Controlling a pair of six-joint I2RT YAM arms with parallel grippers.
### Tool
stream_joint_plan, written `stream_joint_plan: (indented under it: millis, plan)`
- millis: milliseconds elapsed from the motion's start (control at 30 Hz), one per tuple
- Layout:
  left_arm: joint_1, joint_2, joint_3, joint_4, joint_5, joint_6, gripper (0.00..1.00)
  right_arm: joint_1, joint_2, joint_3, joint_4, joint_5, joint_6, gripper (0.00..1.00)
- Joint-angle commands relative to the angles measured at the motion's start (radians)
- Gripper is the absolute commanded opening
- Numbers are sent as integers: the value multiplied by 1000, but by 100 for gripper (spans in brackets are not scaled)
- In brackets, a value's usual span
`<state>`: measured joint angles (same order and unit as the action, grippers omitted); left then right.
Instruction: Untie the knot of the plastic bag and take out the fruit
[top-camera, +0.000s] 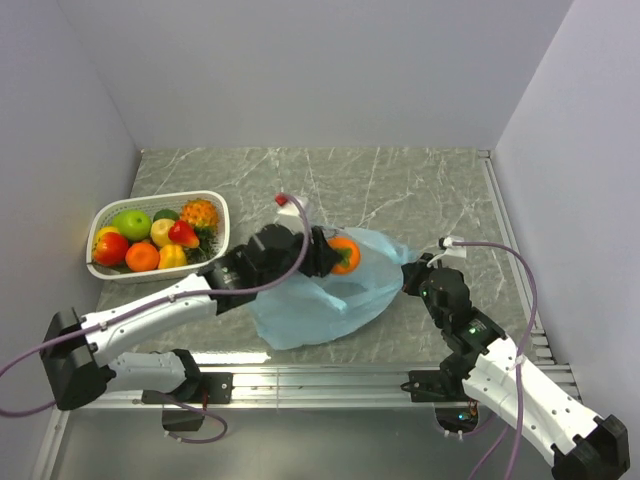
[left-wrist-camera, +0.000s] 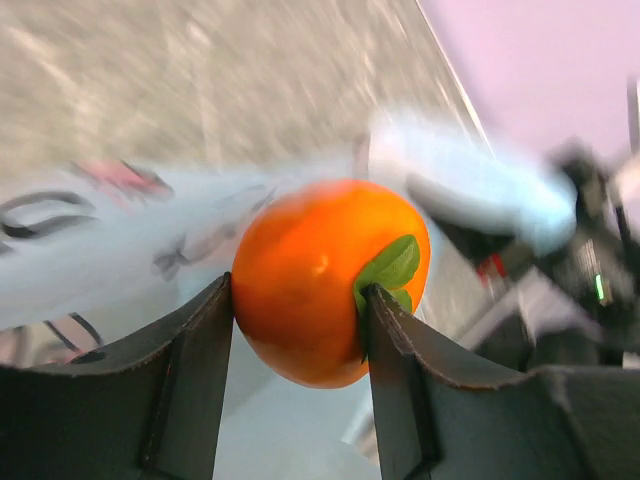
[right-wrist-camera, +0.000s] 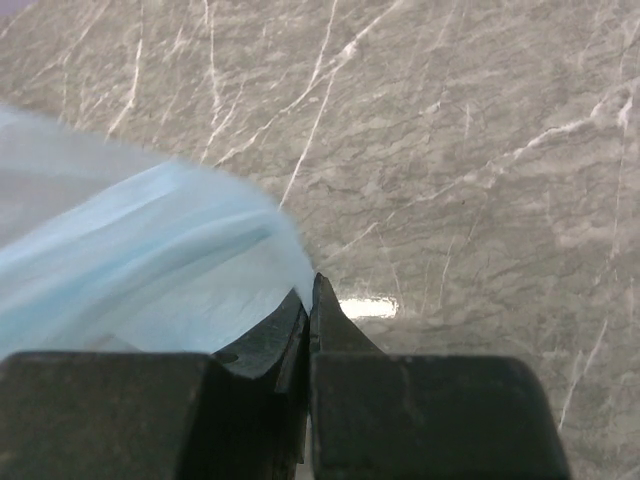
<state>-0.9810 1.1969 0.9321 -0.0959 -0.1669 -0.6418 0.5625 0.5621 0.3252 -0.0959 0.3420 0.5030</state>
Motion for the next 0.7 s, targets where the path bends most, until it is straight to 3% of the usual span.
stream_joint_plan:
  millis: [0,100,200,433,567,667]
  plan:
    - [131,-68,76,-34,-25,7,11,-3,-16,38,19,28,-17,0]
    - [250,-109,94,-88,-39,-6,11,-3,-19,40,16,26,-17,0]
    - [345,-166,80,-68,74,10,11,-3,-25,38,16,28,-17,0]
    - [361,-137,19,37,420,1,13,-3,-1,49,47,0,-24,0]
    - [369,-175,-10,35,292,-48,11,-3,12,71,51,31,-32,0]
    - [425,-174,39,-95,106,-59,9,-3,15,87,48,66,-37,0]
